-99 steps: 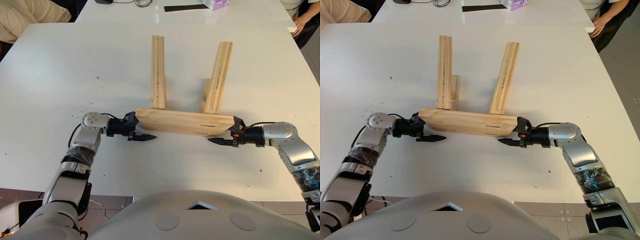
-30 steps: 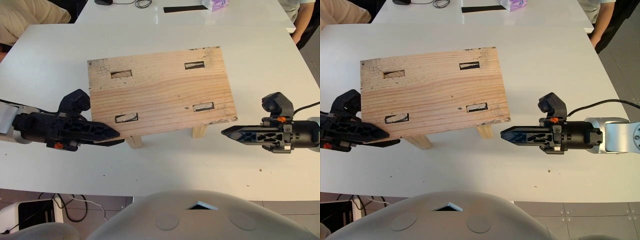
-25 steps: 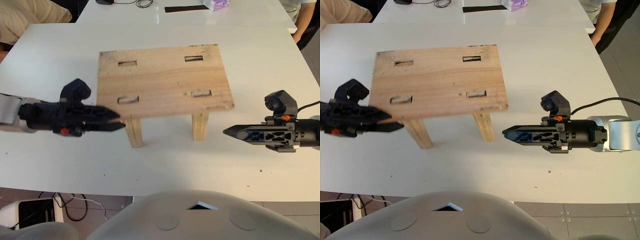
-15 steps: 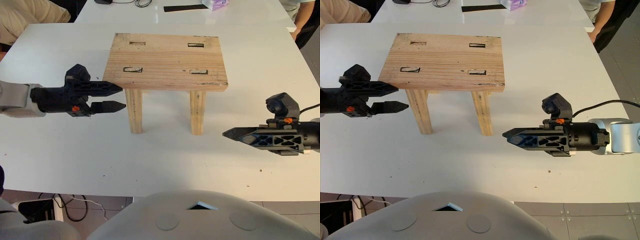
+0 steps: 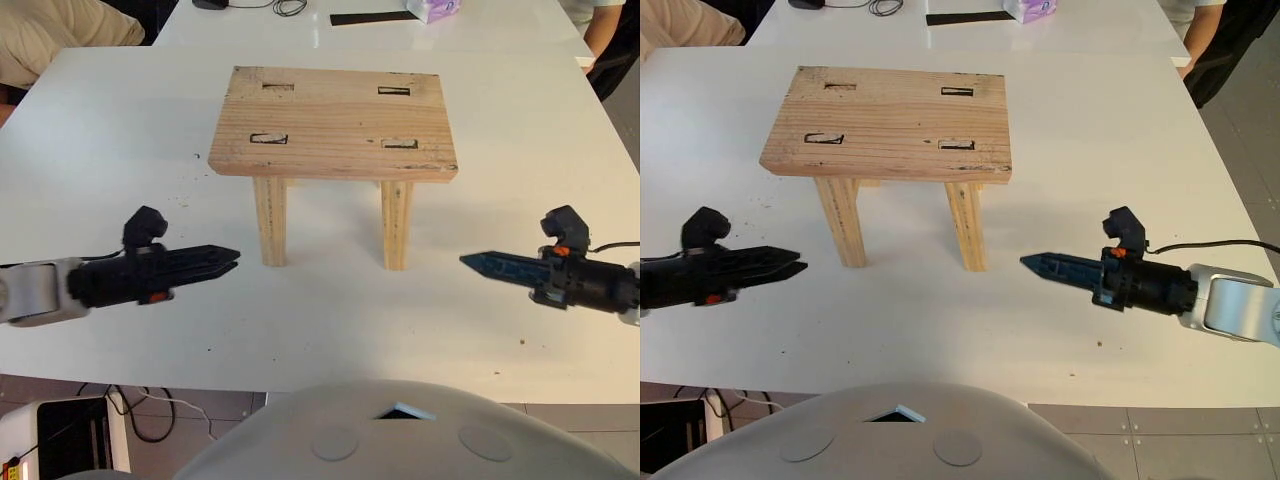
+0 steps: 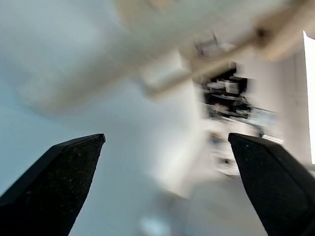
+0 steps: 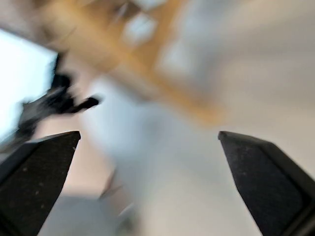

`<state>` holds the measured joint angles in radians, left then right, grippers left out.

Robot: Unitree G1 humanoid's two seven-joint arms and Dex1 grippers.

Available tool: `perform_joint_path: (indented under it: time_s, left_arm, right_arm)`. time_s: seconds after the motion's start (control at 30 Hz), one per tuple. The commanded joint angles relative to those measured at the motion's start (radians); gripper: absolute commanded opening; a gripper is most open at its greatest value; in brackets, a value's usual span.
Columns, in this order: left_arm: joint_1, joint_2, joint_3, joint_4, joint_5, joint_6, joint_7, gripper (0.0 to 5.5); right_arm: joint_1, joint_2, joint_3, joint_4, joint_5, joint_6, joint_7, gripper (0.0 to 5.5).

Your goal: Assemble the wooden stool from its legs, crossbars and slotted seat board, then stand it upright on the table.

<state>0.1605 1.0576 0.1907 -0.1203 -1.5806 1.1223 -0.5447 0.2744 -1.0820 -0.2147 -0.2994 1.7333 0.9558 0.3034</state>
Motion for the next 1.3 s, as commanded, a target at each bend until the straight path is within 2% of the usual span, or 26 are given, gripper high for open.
perform_joint_path:
  time_s: [0.03, 0.1, 0.17, 0.27, 0.37, 0.57, 0.8, 0.97, 1.3]
  left_arm:
    - [-0.049, -0.187, -0.129, -0.064, 0.455, -0.284, 0.187, 4.64]
    - [-0.1, -0.249, -0.17, 0.009, 0.591, -0.364, 0.23, 4.64]
    - [-0.141, -0.298, -0.209, 0.096, 0.741, -0.464, 0.268, 4.64]
    - [-0.176, -0.367, -0.238, 0.221, 0.934, -0.652, 0.312, 4.64]
    - [-0.185, -0.458, -0.227, 0.322, 1.029, -0.773, 0.366, 4.64]
    - [-0.155, -0.576, -0.196, 0.384, 1.132, -0.926, 0.344, 4.64]
    - [-0.228, -0.725, -0.149, 0.548, 1.249, -1.221, 0.338, 4.64]
    - [-0.281, -0.791, -0.15, 0.656, 1.362, -1.319, 0.411, 4.64]
    - [-0.322, -0.843, -0.06, 0.808, 1.432, -1.466, 0.518, 4.64]
  right_arm:
    - [-0.124, 0.201, 0.129, 0.037, -0.462, -0.223, -0.16, 5.17]
    - [-0.135, 0.272, 0.169, 0.074, -0.627, -0.312, -0.207, 5.17]
    - [-0.149, 0.297, 0.263, 0.138, -0.894, -0.447, -0.242, 5.17]
    - [-0.205, 0.38, 0.345, 0.309, -1.17, -0.644, -0.297, 5.17]
    - [-0.246, 0.489, 0.385, 0.467, -1.322, -0.754, -0.367, 5.17]
    - [-0.291, 0.652, 0.351, 0.65, -1.436, -0.895, -0.374, 5.17]
    - [-0.379, 0.795, 0.259, 0.837, -1.487, -1.092, -0.33, 5.17]
    - [-0.426, 0.825, 0.239, 0.924, -1.538, -1.162, -0.281, 5.17]
    - [-0.566, 0.805, 0.182, 1.134, -1.613, -1.211, -0.232, 5.17]
